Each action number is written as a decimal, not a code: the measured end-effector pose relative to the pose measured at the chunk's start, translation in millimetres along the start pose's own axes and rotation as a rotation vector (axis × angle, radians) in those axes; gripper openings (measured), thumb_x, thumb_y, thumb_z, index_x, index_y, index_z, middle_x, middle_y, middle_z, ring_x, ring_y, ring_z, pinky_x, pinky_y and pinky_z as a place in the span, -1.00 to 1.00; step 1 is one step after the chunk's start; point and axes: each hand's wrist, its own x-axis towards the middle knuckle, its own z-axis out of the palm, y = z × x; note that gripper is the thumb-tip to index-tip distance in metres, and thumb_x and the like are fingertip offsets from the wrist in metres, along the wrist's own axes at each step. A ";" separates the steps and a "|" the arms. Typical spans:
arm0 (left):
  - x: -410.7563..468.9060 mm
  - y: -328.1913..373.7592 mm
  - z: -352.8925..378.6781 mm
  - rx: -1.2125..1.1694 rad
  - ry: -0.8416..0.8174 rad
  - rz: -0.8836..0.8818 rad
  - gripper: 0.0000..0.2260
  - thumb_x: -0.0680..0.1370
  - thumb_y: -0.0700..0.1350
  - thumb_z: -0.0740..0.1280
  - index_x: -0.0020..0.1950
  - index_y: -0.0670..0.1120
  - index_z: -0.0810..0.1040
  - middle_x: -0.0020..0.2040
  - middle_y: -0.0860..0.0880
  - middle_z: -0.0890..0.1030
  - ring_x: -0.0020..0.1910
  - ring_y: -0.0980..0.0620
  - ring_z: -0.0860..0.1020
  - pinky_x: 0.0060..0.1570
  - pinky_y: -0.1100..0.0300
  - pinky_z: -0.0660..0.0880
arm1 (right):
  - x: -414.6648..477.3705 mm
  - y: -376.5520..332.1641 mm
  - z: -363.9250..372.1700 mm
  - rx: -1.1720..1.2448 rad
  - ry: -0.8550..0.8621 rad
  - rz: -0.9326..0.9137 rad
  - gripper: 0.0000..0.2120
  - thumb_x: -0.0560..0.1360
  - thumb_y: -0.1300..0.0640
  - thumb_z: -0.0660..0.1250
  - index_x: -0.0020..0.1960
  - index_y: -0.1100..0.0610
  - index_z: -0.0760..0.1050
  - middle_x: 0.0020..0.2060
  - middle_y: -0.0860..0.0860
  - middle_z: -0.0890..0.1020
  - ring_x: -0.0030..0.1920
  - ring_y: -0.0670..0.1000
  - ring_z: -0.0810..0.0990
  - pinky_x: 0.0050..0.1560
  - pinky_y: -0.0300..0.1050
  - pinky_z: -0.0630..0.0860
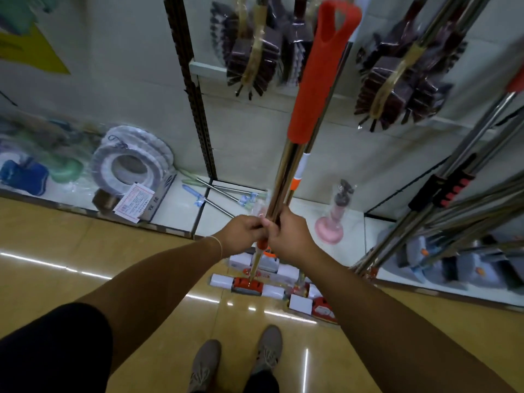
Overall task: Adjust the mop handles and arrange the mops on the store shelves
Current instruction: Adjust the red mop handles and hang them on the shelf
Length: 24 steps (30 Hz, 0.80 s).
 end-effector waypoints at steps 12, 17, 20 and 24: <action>-87.2 81.3 -41.8 0.104 -0.164 0.255 -0.82 0.57 -0.15 0.34 0.16 -0.04 0.47 -0.02 -0.09 0.64 -0.18 0.17 0.60 -0.18 0.29 0.52 | -79.1 -84.8 -46.7 -0.064 0.144 -0.065 -0.78 0.60 0.10 0.29 0.20 0.18 0.48 0.05 0.14 0.65 0.10 0.16 0.59 -0.04 -0.12 0.44; -116.3 139.5 -35.6 0.245 -0.257 0.453 -0.96 0.60 -0.08 0.31 -0.02 0.06 0.47 -0.10 0.00 0.59 -0.14 0.09 0.54 -0.08 0.24 0.49 | -121.6 -104.4 -90.1 -0.059 0.228 -0.064 -0.81 0.60 0.09 0.29 0.15 0.16 0.50 0.02 0.08 0.66 0.05 0.08 0.61 0.00 -0.09 0.51; -123.9 169.5 -21.1 0.188 -0.354 0.517 -0.97 0.59 -0.06 0.33 0.00 0.07 0.51 -0.08 -0.03 0.62 -0.11 0.08 0.58 -0.03 0.19 0.55 | -153.7 -108.3 -121.1 -0.054 0.288 -0.061 -0.80 0.62 0.08 0.27 0.17 0.17 0.51 -0.02 0.03 0.64 0.00 0.03 0.60 -0.10 -0.16 0.50; -132.6 209.3 15.8 0.134 -0.454 0.593 -0.94 0.59 -0.08 0.35 0.04 0.01 0.58 -0.10 0.00 0.66 -0.12 0.14 0.59 -0.04 0.16 0.56 | -201.4 -104.0 -163.6 -0.033 0.387 -0.011 -0.80 0.61 0.04 0.28 0.14 0.13 0.51 -0.03 0.03 0.66 -0.03 0.03 0.63 0.02 -0.03 0.58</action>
